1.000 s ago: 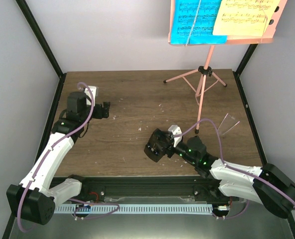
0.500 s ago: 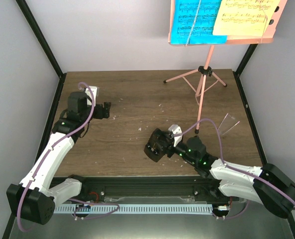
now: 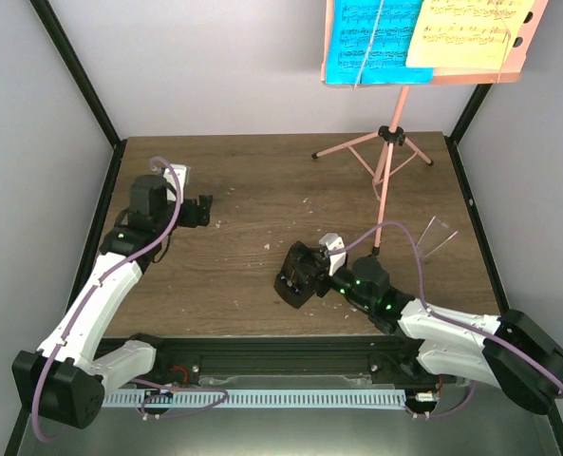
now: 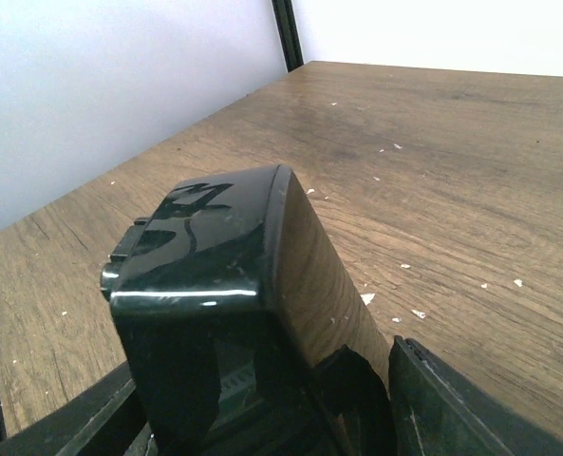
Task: Pack up the instrument practice props
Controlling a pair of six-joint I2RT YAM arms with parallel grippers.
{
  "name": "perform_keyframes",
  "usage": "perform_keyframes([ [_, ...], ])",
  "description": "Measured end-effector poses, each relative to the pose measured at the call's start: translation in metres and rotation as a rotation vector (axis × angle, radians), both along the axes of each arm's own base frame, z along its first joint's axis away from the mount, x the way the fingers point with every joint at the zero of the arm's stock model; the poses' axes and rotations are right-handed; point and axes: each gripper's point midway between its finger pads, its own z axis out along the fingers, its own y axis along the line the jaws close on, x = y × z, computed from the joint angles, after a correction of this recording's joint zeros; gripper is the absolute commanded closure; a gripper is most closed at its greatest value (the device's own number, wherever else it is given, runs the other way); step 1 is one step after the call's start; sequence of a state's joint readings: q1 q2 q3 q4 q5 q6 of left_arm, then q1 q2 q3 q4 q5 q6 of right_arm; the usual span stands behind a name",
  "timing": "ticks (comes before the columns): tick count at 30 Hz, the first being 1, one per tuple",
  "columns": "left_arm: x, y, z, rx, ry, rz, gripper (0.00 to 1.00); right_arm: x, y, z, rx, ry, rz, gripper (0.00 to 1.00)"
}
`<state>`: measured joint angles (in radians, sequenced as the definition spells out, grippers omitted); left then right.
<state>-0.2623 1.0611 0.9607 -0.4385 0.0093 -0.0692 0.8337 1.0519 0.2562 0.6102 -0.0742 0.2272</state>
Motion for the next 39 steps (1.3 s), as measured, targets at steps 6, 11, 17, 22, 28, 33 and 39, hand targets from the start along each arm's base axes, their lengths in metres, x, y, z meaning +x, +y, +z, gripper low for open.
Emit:
perform_keyframes([
  [6,0.000,0.000,0.000,0.001,0.000,0.000,0.05,0.001,0.001,-0.001,-0.003,0.019,-0.003,0.37],
  [11,0.000,-0.001,0.000,0.001,0.000,-0.002,0.05,0.001,0.000,-0.004,-0.007,0.033,-0.009,0.35],
  [17,-0.001,-0.002,0.000,0.003,-0.001,-0.007,0.05,0.003,0.002,-0.004,-0.012,0.046,-0.010,0.34],
  [22,-0.001,-0.002,0.000,0.003,-0.001,-0.008,0.05,0.003,0.001,-0.004,-0.013,0.055,-0.015,0.32],
  [28,-0.001,-0.002,0.000,0.003,-0.001,-0.008,0.05,0.005,0.001,-0.005,-0.019,0.067,-0.025,0.09],
  [33,-0.001,-0.003,0.000,0.003,-0.001,-0.009,0.04,0.004,-0.001,-0.008,-0.042,0.071,-0.028,0.00],
  [39,-0.001,-0.004,0.000,0.003,-0.001,-0.015,0.04,-0.011,-0.006,0.020,-0.023,-0.003,0.031,0.00],
])
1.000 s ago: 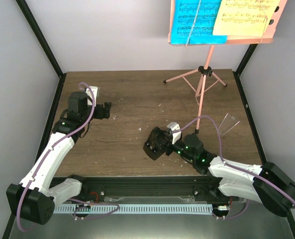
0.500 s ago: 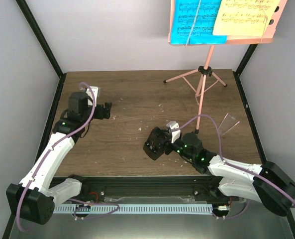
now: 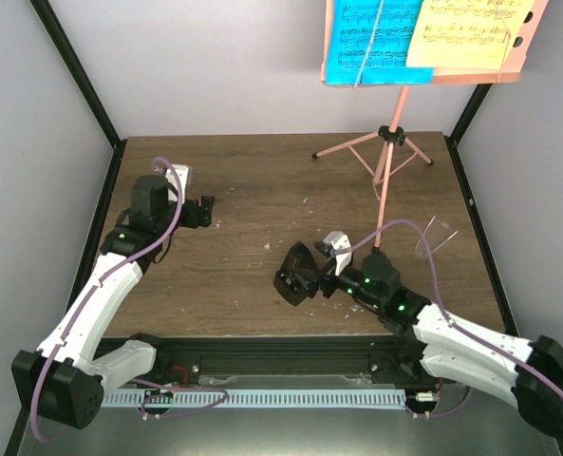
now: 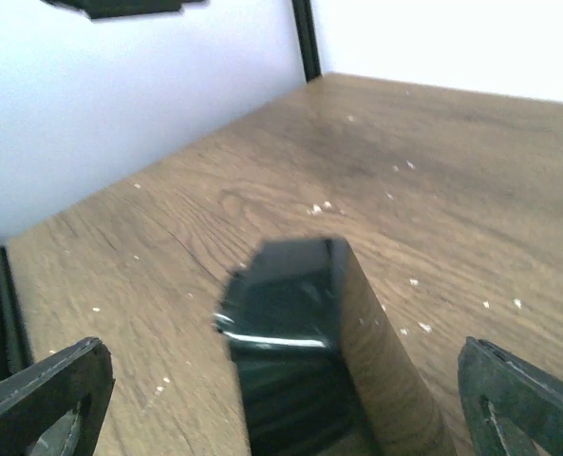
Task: Pack up the instrument practice props
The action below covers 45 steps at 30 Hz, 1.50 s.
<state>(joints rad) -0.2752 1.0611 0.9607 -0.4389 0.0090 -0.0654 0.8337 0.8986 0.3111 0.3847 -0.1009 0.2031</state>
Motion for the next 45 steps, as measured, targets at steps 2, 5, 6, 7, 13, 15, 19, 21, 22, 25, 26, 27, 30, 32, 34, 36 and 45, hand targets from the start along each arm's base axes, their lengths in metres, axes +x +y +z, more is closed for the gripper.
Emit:
perform_keyframes([
  [2,-0.001,-0.001,0.001,0.001,-0.005,-0.004,0.04,-0.006,-0.002,0.016,0.017,-0.028,0.021,0.00],
  [5,-0.008,-0.006,0.008,-0.004,-0.035,-0.023,0.07,-0.013,-0.012,0.051,0.063,-0.086,0.022,0.00],
  [6,-0.013,-0.010,0.012,-0.012,-0.050,-0.039,0.09,-0.014,-0.018,0.063,0.086,-0.106,0.014,0.00],
  [7,-0.019,-0.016,0.017,-0.029,-0.066,-0.060,0.10,-0.014,-0.025,0.074,0.108,-0.119,-0.002,0.00],
  [13,-0.052,-0.077,0.052,-0.296,-0.142,-0.269,0.10,0.040,-0.080,0.078,0.158,0.011,-0.210,0.00],
  [15,-0.067,-0.107,0.046,-0.375,-0.121,-0.407,0.07,0.058,-0.094,0.055,0.151,0.120,-0.266,0.00],
  [19,-0.098,-0.151,0.001,-0.433,0.004,-0.644,0.06,0.070,-0.110,0.014,0.160,0.305,-0.319,0.00],
  [21,-0.113,-0.163,-0.026,-0.414,0.064,-0.711,0.05,0.065,-0.108,0.006,0.181,0.347,-0.303,0.00],
  [22,-0.120,-0.168,-0.038,-0.397,0.091,-0.742,0.05,0.062,-0.107,0.004,0.192,0.359,-0.292,0.00],
  [25,-0.134,-0.182,-0.066,-0.359,0.135,-0.812,0.05,0.054,-0.104,-0.001,0.220,0.381,-0.268,0.00],
  [26,-0.137,-0.185,-0.072,-0.350,0.142,-0.828,0.05,0.053,-0.103,-0.001,0.227,0.381,-0.263,0.00],
  [27,-0.140,-0.188,-0.079,-0.341,0.145,-0.844,0.05,0.051,-0.103,-0.001,0.233,0.382,-0.258,0.00],
  [30,-0.146,-0.198,-0.091,-0.303,0.130,-0.882,0.07,0.049,-0.102,0.001,0.243,0.377,-0.250,0.00],
  [32,-0.147,-0.207,-0.095,-0.268,0.099,-0.905,0.07,0.048,-0.102,0.001,0.248,0.378,-0.246,0.00],
  [34,-0.147,-0.214,-0.101,-0.237,0.076,-0.917,0.07,0.048,-0.101,0.001,0.251,0.382,-0.240,0.00],
  [36,-0.143,-0.216,-0.102,-0.221,0.050,-0.911,0.08,0.047,-0.100,0.002,0.253,0.383,-0.232,0.00],
  [45,-0.128,-0.216,-0.103,-0.169,-0.021,-0.880,0.20,0.045,-0.098,0.002,0.255,0.383,-0.216,0.00],
])
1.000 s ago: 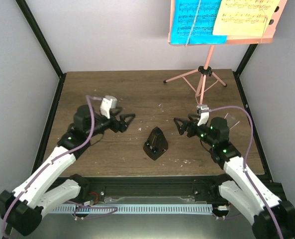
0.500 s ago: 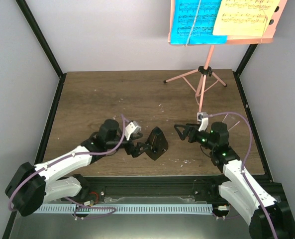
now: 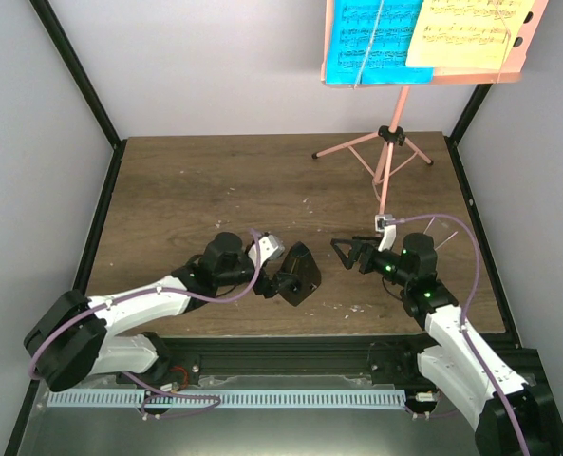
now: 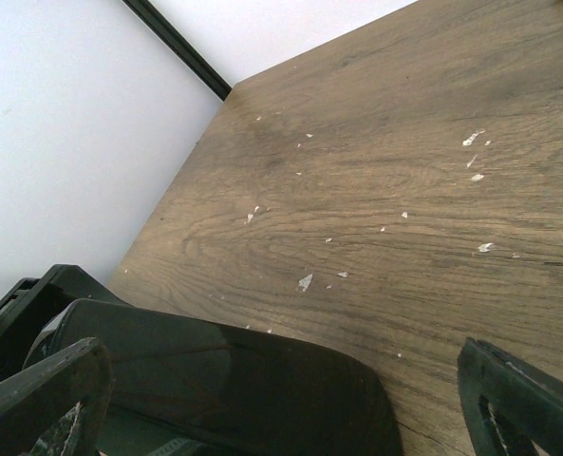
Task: Pack up the instrument practice props
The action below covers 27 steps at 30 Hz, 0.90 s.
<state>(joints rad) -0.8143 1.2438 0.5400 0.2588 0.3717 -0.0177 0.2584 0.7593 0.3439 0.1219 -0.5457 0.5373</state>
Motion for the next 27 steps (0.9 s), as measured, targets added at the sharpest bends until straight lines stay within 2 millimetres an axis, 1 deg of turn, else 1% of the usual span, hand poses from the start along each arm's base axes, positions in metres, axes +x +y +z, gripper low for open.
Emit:
perform_keyframes([
  [6,0.005,-0.002,-0.008,0.028,-0.009,-0.004,0.29,-0.001,0.002,0.001,0.008,-0.002,0.016,0.00],
  [13,0.012,0.001,-0.012,0.043,-0.008,0.007,0.34,-0.002,0.004,0.002,0.012,-0.005,0.026,0.00],
  [20,0.017,0.002,-0.012,0.044,0.000,0.010,0.35,-0.003,0.005,0.002,0.017,-0.006,0.035,0.00],
  [27,0.016,-0.006,-0.012,0.039,0.020,-0.023,0.39,-0.003,0.005,0.000,0.018,0.001,0.038,0.00],
])
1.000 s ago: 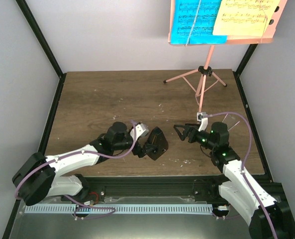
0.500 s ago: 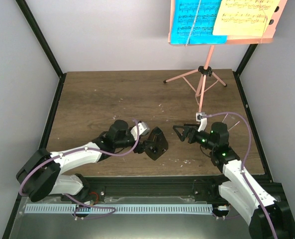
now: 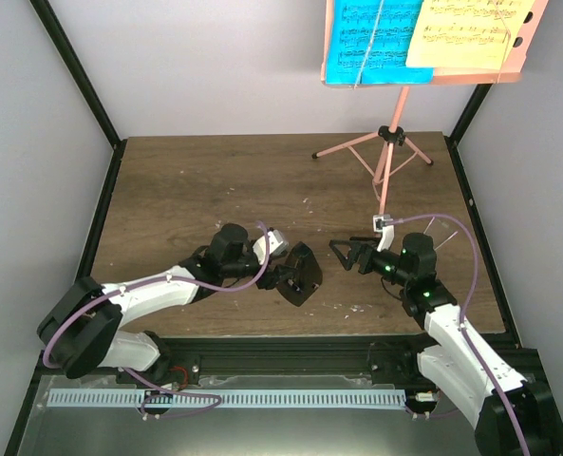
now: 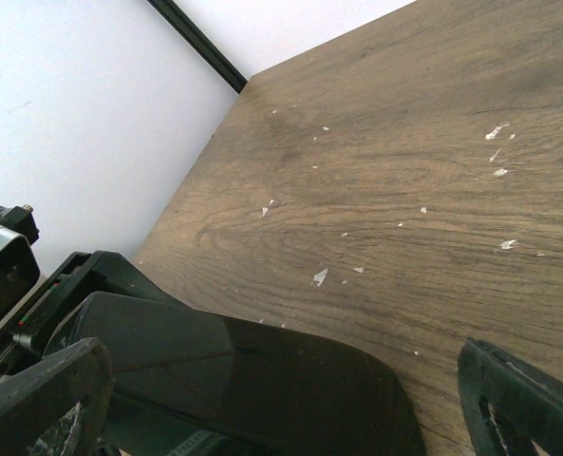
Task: Pack up the instrument practice props
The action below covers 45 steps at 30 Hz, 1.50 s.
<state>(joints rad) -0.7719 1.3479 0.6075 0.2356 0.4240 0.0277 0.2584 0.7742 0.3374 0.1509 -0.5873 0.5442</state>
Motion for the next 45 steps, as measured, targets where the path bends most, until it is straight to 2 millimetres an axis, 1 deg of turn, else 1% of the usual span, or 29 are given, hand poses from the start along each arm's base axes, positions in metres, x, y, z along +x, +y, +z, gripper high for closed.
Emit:
perform_keyframes([
  [14,-0.004,-0.003,0.000,-0.006,0.015,-0.029,0.50,-0.001,0.001,-0.001,0.002,0.006,0.011,0.00],
  [22,-0.004,-0.003,0.000,-0.008,0.019,-0.034,0.52,-0.001,0.001,-0.001,0.003,0.006,0.011,0.00],
  [30,-0.004,-0.003,-0.001,-0.008,0.022,-0.037,0.52,-0.002,0.001,-0.004,0.003,0.015,0.009,0.00],
  [32,-0.004,-0.003,-0.001,-0.009,0.023,-0.038,0.47,-0.002,0.001,-0.003,0.006,0.014,0.009,0.00],
  [33,-0.004,-0.003,-0.001,-0.009,0.023,-0.038,0.42,-0.001,0.001,-0.003,0.006,0.012,0.009,0.00],
  [35,-0.004,-0.003,-0.001,-0.010,0.026,-0.036,0.28,-0.001,0.001,-0.003,0.006,0.012,0.009,0.00],
  [36,-0.004,-0.003,-0.001,-0.012,0.033,-0.034,0.23,-0.001,0.001,-0.003,0.006,0.013,0.008,0.00],
  [37,-0.004,-0.003,0.000,-0.020,0.050,-0.027,0.20,-0.001,0.001,-0.003,0.006,0.014,0.007,0.00],
  [38,-0.005,-0.003,0.002,-0.027,0.054,-0.027,0.18,-0.001,0.000,-0.004,0.004,0.018,0.003,0.00],
  [40,-0.009,-0.001,0.014,-0.068,0.076,-0.012,0.14,0.000,-0.001,-0.008,-0.003,0.035,-0.011,0.00],
  [43,-0.021,0.011,0.040,-0.169,0.093,0.020,0.09,0.001,-0.006,-0.016,-0.019,0.071,-0.046,0.00],
  [44,-0.025,0.015,0.047,-0.203,0.099,0.032,0.08,0.002,-0.008,-0.019,-0.021,0.082,-0.059,0.00],
  [45,-0.027,0.018,0.051,-0.225,0.108,0.041,0.08,0.003,-0.009,-0.020,-0.020,0.091,-0.070,0.00],
])
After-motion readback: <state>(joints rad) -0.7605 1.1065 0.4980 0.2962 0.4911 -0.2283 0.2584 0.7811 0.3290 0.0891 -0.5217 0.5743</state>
